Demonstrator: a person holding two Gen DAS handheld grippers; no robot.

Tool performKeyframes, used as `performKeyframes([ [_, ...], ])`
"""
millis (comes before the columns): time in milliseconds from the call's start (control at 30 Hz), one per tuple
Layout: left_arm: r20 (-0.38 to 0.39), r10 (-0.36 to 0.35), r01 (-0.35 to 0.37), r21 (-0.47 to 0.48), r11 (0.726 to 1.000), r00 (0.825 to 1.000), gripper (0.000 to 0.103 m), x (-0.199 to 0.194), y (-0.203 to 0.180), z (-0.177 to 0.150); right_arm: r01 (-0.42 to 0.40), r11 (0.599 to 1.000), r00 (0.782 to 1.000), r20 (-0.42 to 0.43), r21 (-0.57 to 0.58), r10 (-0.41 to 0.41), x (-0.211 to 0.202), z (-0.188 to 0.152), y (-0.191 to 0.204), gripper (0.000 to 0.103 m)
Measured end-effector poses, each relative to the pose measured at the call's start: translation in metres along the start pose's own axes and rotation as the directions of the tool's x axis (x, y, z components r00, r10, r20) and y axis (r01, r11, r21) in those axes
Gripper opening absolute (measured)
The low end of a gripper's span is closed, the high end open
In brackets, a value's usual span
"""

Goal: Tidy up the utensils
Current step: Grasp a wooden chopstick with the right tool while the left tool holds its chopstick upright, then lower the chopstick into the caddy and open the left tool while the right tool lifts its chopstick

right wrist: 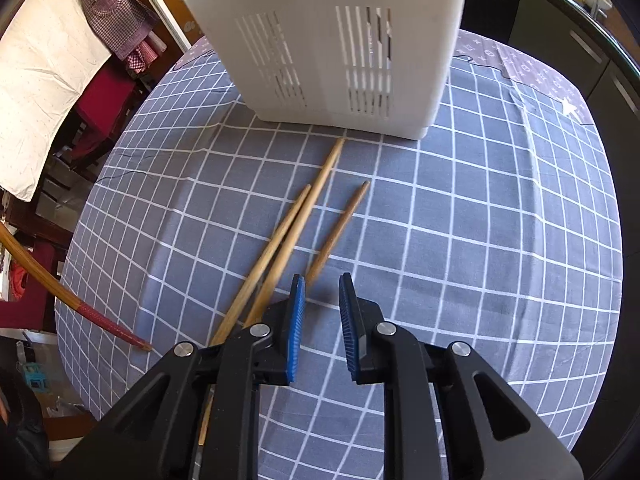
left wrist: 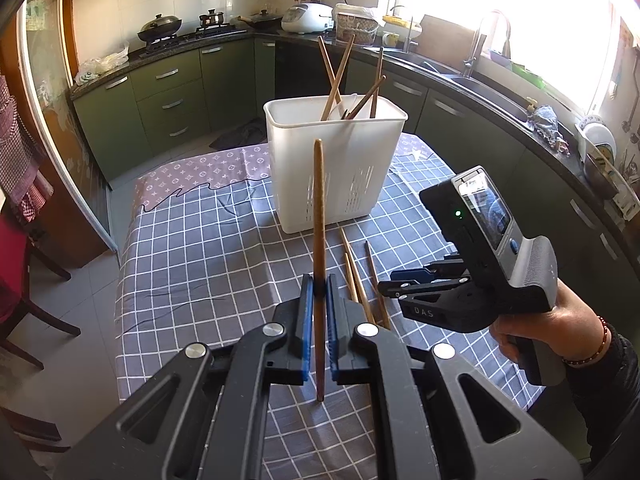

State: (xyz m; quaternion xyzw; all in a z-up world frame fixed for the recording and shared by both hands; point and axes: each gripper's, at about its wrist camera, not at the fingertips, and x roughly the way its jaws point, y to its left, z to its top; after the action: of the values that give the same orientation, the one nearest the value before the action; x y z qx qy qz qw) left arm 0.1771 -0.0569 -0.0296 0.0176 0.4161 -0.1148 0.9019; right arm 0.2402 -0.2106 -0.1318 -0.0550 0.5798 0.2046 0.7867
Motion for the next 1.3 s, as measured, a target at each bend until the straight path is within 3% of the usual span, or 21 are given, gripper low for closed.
performKeyframes([
  [367,-0.009,0.002,-0.002,0.012,1.000,1.000,0.007,0.002,-0.002,-0.001,-0.009,1.000,1.000,-0.023,-0.012,0.009,0.008,0.003,0.010,0.019],
  [567,-0.007,-0.001,0.001,0.012,1.000,1.000,0.007,0.002,-0.002,-0.001,0.059,0.996,0.998,0.001,-0.069,-0.059,0.009,0.001,0.021,0.011],
  [767,-0.008,0.002,-0.002,0.010,1.000,1.000,0.007,0.001,-0.001,-0.002,0.062,0.995,0.998,0.033,-0.074,-0.059,-0.002,-0.005,0.015,0.007],
  [1000,-0.009,0.004,-0.004,0.013,1.000,1.000,0.007,0.000,-0.001,-0.002,0.021,0.998,0.984,0.177,-0.064,-0.009,-0.062,-0.015,0.009,0.007],
  [1300,-0.002,0.010,-0.010,0.012,1.000,1.000,0.007,-0.003,0.000,-0.003,0.018,0.998,0.920,0.391,-0.055,0.005,-0.154,-0.044,0.003,0.007],
])
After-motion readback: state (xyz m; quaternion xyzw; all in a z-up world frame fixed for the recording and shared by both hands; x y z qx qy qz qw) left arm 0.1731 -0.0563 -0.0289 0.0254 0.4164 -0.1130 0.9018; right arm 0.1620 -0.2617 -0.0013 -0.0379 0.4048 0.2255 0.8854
